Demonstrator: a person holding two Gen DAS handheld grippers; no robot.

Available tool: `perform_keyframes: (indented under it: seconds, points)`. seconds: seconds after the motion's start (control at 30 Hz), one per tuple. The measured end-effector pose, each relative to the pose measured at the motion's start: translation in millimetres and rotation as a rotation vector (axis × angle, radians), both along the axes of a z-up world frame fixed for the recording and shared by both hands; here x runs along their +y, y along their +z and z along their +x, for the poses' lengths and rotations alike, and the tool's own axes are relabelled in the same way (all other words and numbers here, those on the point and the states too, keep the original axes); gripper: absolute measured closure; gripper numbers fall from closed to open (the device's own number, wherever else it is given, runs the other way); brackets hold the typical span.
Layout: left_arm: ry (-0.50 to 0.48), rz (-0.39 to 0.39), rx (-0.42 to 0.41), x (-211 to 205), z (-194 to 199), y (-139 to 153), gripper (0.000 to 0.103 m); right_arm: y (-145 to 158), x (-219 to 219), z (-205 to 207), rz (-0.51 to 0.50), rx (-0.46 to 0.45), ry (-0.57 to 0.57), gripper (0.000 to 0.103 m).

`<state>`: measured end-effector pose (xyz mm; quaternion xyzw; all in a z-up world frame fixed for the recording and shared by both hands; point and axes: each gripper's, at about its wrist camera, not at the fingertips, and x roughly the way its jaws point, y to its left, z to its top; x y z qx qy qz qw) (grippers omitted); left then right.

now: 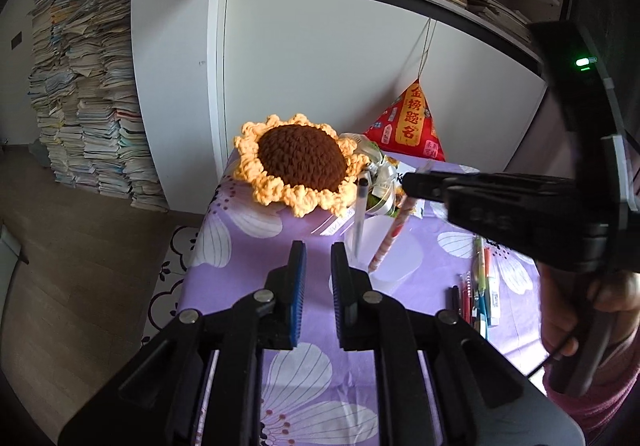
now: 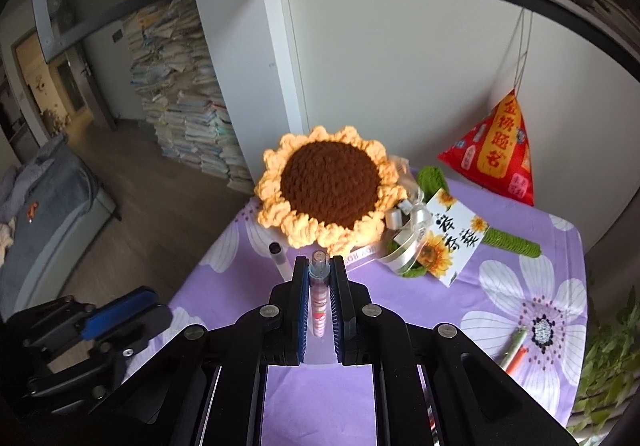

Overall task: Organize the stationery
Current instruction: 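Lower the pink-checkered pen into the frosted cup and open the right tool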

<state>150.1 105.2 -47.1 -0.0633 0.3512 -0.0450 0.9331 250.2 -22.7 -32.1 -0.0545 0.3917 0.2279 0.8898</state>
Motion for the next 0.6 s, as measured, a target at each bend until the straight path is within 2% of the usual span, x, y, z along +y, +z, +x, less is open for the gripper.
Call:
perform_keyframes:
  seconds: [0.2,0.6]
  points:
    - [-0.004,-0.003,0.012,2.2,-1.5,-5.9,0.093,-21.0,10.2,12.0,-0.032,0.045,0.002,0.092]
    - [-0.010,-0.002,0.033,2.3,1.0,-11.5,0.093,-34.0,14.4,24.7,-0.035,0.095,-0.006,0.092]
